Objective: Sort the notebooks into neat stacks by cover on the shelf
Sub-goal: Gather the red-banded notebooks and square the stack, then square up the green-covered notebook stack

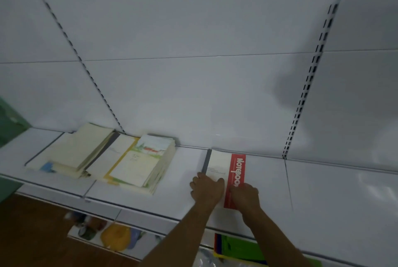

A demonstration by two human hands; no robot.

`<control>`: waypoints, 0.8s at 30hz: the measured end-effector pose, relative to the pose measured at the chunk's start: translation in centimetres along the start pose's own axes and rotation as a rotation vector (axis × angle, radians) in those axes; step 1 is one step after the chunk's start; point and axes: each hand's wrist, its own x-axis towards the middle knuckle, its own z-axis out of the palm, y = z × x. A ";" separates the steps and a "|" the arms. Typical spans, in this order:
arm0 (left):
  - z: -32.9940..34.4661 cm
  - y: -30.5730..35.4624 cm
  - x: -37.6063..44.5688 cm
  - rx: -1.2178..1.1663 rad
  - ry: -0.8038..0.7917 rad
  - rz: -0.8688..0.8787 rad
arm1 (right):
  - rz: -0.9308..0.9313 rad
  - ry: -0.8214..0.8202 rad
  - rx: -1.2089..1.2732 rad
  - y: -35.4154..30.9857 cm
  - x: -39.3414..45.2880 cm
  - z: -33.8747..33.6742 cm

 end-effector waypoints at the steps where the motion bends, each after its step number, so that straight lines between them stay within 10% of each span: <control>1: -0.1 -0.2 0.1 -0.007 -0.010 0.007 | 0.000 0.014 -0.031 -0.1 0.1 0.3; 12: -2.5 -1.8 2.4 -0.088 -0.208 0.091 | 0.230 0.358 -0.386 -3.2 -0.2 3.9; 16: -7.5 -3.0 3.8 -0.174 -0.154 0.280 | -0.029 0.576 -0.329 -6.7 -1.6 7.5; 20: -15.5 -5.5 7.9 -0.325 0.118 0.468 | -0.321 0.499 -0.192 -10.6 -2.5 15.1; 24: -21.7 -9.5 13.5 -0.407 0.296 0.497 | -0.140 0.146 -0.059 -11.0 -1.7 22.6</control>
